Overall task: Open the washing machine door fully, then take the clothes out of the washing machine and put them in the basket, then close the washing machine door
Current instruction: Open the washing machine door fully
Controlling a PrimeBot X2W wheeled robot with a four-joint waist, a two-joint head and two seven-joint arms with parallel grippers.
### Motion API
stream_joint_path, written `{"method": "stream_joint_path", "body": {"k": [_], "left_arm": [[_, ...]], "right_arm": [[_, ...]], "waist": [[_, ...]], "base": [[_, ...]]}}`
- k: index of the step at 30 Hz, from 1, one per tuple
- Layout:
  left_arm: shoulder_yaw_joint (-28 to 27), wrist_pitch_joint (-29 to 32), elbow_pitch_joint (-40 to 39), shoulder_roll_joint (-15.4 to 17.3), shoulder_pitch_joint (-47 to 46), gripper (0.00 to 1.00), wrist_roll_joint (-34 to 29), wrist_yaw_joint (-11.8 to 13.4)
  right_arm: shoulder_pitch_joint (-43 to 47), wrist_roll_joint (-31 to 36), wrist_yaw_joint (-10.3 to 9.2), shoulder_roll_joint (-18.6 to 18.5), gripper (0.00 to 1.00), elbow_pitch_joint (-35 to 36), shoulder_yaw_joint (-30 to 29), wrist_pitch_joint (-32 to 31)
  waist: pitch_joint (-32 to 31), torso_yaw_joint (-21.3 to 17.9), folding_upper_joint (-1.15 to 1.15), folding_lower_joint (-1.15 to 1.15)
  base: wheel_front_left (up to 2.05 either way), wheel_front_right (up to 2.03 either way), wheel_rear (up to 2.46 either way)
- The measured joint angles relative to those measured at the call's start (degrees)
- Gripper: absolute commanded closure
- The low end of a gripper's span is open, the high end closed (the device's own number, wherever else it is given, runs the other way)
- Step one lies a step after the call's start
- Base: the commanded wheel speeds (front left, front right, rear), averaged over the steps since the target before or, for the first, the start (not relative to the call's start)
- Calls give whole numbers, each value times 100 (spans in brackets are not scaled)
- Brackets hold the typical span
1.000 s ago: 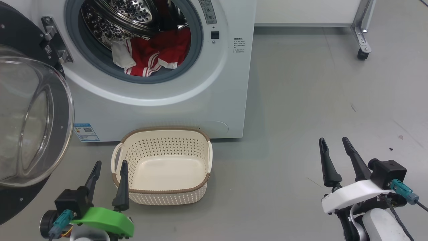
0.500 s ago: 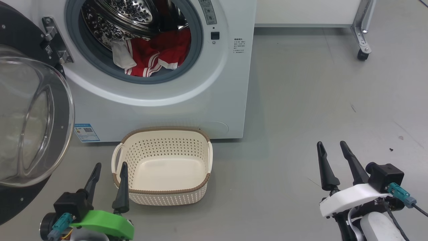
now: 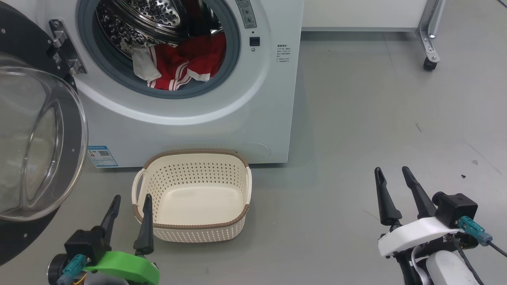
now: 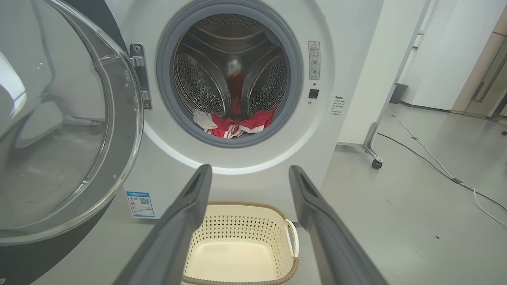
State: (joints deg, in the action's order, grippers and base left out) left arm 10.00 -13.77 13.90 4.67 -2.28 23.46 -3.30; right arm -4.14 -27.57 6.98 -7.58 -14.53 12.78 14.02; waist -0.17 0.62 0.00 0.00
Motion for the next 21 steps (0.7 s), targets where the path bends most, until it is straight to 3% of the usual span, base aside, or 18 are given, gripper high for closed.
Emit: {"method": "stream_joint_path", "body": {"k": [21], "left_arm": [[-31, 8, -132, -4, 2, 0, 140, 4]], "right_arm": [[0, 9, 0, 26, 0, 21, -9, 0]], "waist": [[56, -2, 0, 0]], "base": [[0, 0, 0]]}}
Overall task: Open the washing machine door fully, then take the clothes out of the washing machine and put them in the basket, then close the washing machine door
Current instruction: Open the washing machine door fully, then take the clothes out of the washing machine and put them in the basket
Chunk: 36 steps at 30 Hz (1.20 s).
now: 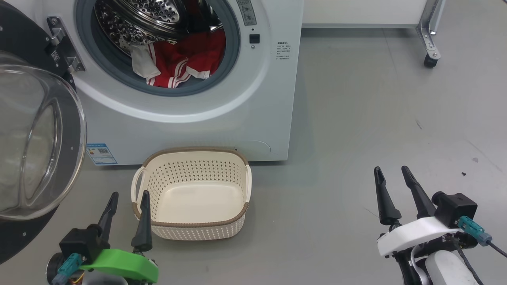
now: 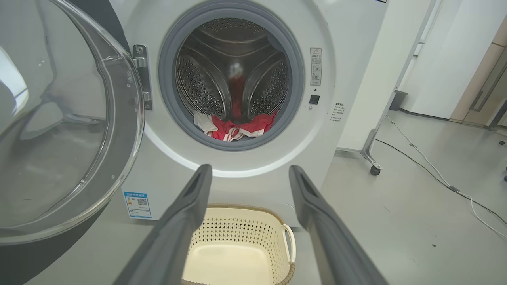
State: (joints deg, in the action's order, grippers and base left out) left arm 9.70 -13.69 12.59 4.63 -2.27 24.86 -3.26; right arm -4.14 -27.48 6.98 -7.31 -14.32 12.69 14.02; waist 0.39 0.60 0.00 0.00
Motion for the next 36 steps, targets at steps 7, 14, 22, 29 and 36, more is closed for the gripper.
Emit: {"method": "stream_joint_path", "body": {"k": [7, 14, 22, 29, 36], "left_arm": [[-8, 2, -43, -14, 1, 0, 224, -59], [-29, 10, -92, -20, 1, 0, 281, -65], [-37, 12, -162, -19, 1, 0, 281, -66], [-37, 52, -179, -19, 4, 0, 281, -66], [-37, 52, -193, -19, 8, 0, 281, -66]], "right_arm": [[0, 0, 0, 3, 0, 2, -1, 0], [0, 1, 0, 4, 0, 2, -13, 0], [0, 27, 0, 10, 0, 1, -14, 0], [0, 33, 0, 11, 0, 0, -14, 0], [0, 33, 1, 11, 0, -5, -14, 0]], "waist": [[37, -3, 0, 0], [53, 0, 0, 0], [55, 17, 0, 0], [52, 31, 0, 0], [39, 38, 0, 0]], "base": [[2, -2, 0], [26, -26, 0], [57, -57, 0], [88, -88, 0], [117, -117, 0]]}}
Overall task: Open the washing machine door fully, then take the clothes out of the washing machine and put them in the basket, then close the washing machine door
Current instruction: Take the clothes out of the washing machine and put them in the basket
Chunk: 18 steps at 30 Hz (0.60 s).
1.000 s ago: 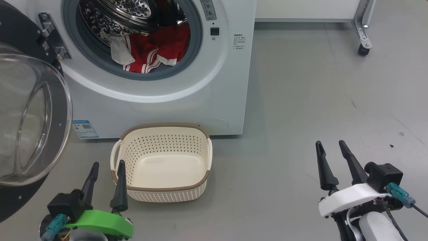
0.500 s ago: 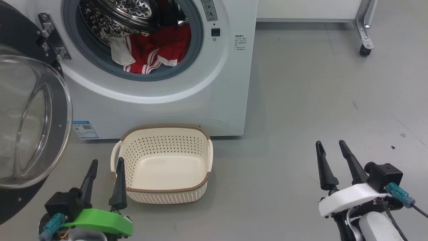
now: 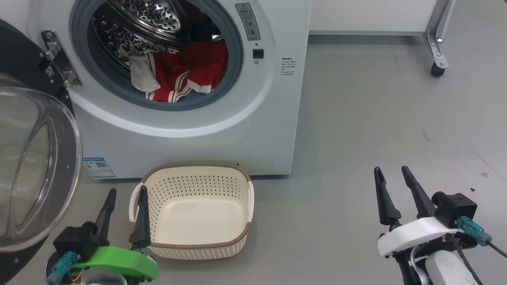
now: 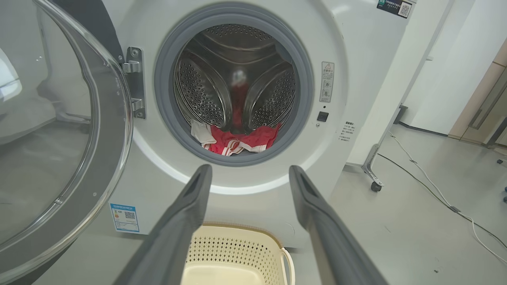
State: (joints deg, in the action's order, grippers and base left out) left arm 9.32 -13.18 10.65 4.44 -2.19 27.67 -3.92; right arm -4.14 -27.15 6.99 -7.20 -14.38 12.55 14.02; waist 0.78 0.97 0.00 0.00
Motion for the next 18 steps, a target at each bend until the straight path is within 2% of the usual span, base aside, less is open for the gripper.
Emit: {"method": "stream_joint_path", "body": {"k": [18], "left_arm": [[118, 59, 26, 19, 19, 0, -27, -36]], "right_arm": [[1, 0, 0, -1, 0, -44, 5, 0]], "waist": [[-67, 13, 0, 0]], "base": [[134, -134, 0]]}}
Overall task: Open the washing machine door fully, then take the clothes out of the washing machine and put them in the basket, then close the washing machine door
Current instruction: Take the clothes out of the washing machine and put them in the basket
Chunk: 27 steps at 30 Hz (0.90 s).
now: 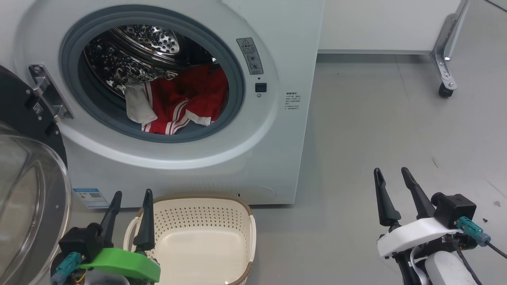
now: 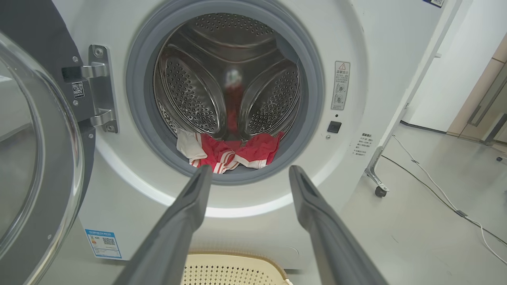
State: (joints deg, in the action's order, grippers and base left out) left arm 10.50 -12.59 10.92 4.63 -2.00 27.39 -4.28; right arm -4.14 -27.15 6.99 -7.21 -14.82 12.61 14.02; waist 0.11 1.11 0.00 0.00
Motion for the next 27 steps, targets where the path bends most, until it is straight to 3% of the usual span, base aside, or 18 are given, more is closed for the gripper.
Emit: {"method": "stream_joint_path", "body": {"k": [14, 27], "left_arm": [[-19, 26, 0, -4, 85, 0, 140, -7], [48, 43, -2, 14, 86, 0, 116, -11]], "right_arm": [[2, 0, 0, 1, 0, -33, 40, 0], [3, 0, 0, 3, 0, -44, 64, 0]], "waist": [[-27, 10, 0, 0], [-39, 1, 0, 0]], "base": [[75, -75, 0], [16, -16, 0]]}}
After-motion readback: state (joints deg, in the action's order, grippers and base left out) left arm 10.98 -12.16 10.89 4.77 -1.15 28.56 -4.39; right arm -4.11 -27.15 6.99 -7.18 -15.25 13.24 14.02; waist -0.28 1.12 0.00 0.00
